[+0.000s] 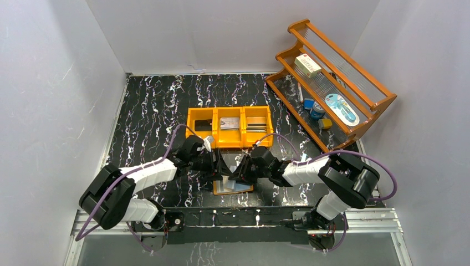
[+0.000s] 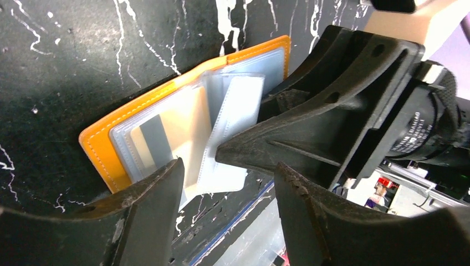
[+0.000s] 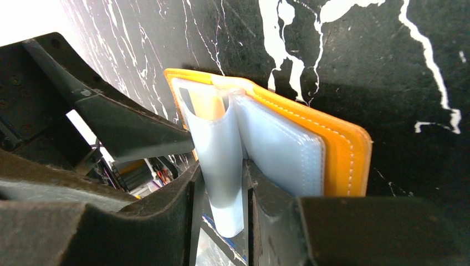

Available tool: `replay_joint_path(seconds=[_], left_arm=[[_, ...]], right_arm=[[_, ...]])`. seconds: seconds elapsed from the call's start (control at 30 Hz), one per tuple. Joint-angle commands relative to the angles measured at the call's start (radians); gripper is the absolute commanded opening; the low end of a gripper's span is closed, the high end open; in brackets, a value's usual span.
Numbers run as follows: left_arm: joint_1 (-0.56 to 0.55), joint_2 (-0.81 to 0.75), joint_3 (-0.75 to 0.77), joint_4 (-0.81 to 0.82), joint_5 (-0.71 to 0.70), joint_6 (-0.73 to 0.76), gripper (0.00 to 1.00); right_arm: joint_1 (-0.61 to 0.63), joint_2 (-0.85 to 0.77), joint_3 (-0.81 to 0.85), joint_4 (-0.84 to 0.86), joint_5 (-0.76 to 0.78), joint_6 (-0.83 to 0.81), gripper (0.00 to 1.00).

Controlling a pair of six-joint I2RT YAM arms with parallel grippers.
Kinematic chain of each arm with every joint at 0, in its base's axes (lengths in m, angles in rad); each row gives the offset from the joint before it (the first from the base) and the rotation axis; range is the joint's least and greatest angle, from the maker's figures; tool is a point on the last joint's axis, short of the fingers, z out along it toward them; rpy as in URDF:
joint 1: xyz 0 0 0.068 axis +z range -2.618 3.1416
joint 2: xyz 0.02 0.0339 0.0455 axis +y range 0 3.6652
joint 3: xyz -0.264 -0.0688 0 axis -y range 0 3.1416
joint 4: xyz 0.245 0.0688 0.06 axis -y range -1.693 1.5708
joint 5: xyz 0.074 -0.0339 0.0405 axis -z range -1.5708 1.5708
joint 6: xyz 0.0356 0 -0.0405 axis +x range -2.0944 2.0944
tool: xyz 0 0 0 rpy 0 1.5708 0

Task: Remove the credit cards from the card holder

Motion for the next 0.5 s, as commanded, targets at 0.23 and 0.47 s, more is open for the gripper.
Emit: replay_joint_path(seconds=[0.23,0.47], left_arm=[[-0.017,0.064,0.015,0.013,0.107,0.032,0.64],[-0.017,0.079,-0.039,0.144,0.167,-0.017,0.64]], right_arm=[[-0.009,-0.015,-0.020,0.017,-0.003,0.002,0.40],[-0.008,-0.039,-0.030,0.016,0.001,0.007,0.46]])
